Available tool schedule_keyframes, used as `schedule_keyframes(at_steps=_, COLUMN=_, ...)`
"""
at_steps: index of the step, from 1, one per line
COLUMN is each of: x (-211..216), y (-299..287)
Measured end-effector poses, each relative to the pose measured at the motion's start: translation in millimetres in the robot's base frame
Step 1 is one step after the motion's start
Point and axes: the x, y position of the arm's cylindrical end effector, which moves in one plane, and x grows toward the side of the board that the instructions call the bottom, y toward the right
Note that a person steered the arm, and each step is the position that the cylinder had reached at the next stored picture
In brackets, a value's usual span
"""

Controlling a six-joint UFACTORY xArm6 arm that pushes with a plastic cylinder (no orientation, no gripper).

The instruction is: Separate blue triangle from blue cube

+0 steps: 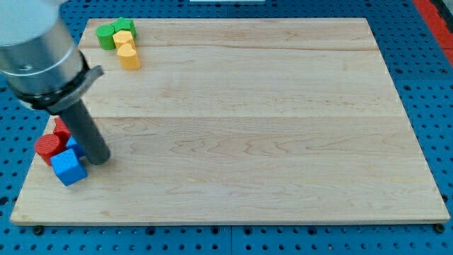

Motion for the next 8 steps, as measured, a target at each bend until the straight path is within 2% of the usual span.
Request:
schedule_keyframes(at_steps=4, x=-11, y=20)
schedule_keyframes(at_steps=5, x=-34, y=23)
schedule_keyframes(at_steps=6, x=-34, y=23)
schedule_keyframes(at_steps=7, x=-26, y=24)
schedule_keyframes(at_steps=8, x=29, y=24)
